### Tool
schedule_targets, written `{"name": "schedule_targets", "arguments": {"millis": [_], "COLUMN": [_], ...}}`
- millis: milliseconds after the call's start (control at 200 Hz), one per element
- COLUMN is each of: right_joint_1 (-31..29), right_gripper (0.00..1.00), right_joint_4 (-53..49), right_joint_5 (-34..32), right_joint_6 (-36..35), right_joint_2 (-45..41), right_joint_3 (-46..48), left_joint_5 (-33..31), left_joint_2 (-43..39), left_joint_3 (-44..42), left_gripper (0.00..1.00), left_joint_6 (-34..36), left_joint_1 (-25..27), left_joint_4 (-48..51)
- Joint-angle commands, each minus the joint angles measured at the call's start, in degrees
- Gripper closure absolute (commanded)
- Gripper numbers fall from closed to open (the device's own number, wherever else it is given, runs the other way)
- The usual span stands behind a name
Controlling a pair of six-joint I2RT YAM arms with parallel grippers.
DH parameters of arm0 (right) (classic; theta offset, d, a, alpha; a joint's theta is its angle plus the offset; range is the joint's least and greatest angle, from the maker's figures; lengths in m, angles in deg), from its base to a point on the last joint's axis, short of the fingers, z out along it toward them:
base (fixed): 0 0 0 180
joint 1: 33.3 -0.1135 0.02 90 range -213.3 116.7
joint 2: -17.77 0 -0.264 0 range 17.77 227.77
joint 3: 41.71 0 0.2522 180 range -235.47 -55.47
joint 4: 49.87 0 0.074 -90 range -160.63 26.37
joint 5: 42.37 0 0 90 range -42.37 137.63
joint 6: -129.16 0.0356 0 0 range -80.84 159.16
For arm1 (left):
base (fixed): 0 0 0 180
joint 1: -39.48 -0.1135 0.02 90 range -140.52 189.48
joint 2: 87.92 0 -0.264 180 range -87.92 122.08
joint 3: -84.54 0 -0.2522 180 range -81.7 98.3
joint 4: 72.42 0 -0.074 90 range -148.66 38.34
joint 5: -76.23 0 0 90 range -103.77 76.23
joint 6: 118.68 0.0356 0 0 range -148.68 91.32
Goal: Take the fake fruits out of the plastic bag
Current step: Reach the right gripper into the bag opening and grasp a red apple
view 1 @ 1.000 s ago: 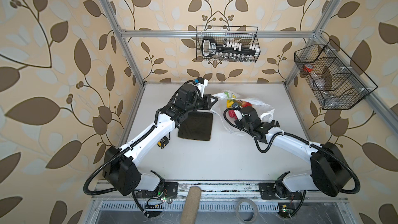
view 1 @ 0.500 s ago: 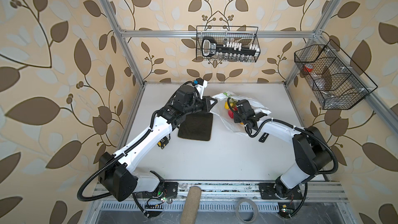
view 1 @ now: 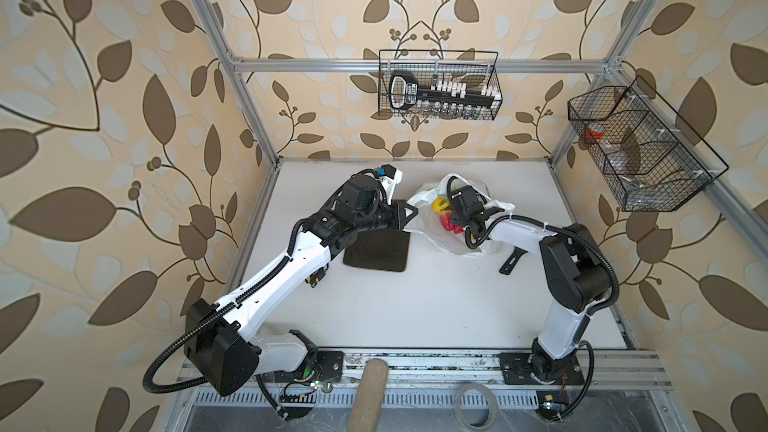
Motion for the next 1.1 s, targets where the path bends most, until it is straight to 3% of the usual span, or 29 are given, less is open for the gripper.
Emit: {"name": "schedule_targets", "arguments": {"millis": [0, 491, 596, 716, 796, 1097], "right_joint_1": [0.63, 0.86, 0.85, 0.85, 0.79, -1.0], "right_gripper": [0.44, 0.39, 0.45, 0.62, 0.68, 0.74], "right_joint_4": [0.06, -2.2, -2.24, -0.58, 0.45, 6.77], "right_joint_5": [1.9, 5.87, 6.0, 6.23, 6.72, 13.68], "right_joint_6": [2.5, 4.17, 4.17, 3.39, 2.49, -5.19], "right_joint_2": [2.48, 9.07, 8.97, 6.79, 4.39, -9.19], "right_joint_3": [-2.49, -4.61, -4.37, -2.82, -1.67, 6.79], "left_joint_5": [0.53, -1.88, -2.6, -3.1, -3.71, -7.69], "left_joint_2": [-1.84, -2.17, -2.04, -1.95, -1.79, -0.62], "left_joint_3": [0.19, -0.05, 0.12, 0.35, 0.52, 1.25], "left_gripper": [1.0, 1.0, 1.0, 1.0, 1.0, 1.0], "left_joint_6": [1.52, 1.18, 1.07, 1.2, 1.36, 0.82], "left_joint_1": [0.75, 0.82, 0.81, 0.8, 0.79, 0.81], "left_joint_4": [-0.87, -0.62, -0.51, -0.68, -0.65, -1.17]}}
